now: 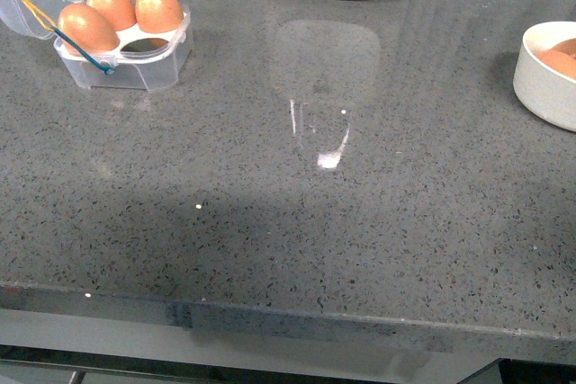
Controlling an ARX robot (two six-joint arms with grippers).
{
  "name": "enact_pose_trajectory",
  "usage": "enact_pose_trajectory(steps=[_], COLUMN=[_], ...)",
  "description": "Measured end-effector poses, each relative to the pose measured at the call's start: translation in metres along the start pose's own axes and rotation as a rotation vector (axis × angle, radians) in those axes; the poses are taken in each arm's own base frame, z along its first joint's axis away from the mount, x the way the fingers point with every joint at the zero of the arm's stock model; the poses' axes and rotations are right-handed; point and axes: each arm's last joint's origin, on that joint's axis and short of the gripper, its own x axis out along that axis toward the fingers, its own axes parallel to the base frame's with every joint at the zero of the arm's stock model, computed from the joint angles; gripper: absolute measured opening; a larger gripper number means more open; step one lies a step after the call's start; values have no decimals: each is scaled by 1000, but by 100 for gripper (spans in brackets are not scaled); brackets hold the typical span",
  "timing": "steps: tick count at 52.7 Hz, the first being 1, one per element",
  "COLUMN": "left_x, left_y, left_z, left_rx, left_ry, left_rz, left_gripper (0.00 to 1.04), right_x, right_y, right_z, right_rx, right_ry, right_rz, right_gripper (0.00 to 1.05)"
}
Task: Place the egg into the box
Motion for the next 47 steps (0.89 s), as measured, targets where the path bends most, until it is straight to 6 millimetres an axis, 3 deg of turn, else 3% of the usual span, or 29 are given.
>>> enact_pose_trajectory(steps=[14,22,29,37,47], left_x=[0,0,0,0,0], left_y=[0,0,0,0,0], left_z=[0,0,0,0,0], left_rx=[0,0,0,0,0], left_ry=[0,0,0,0,0], left_rz=[0,0,0,0,0], left_gripper=[98,98,98,98,98], right_x=[58,117,154,166,176], right_y=[-15,-5,2,12,18], right_z=[33,38,47,44,27], right_rx=[78,198,225,135,48], right_ry=[-17,182,266,316,364], right_rz=[84,298,353,454,485], right_gripper=[97,97,97,97,97])
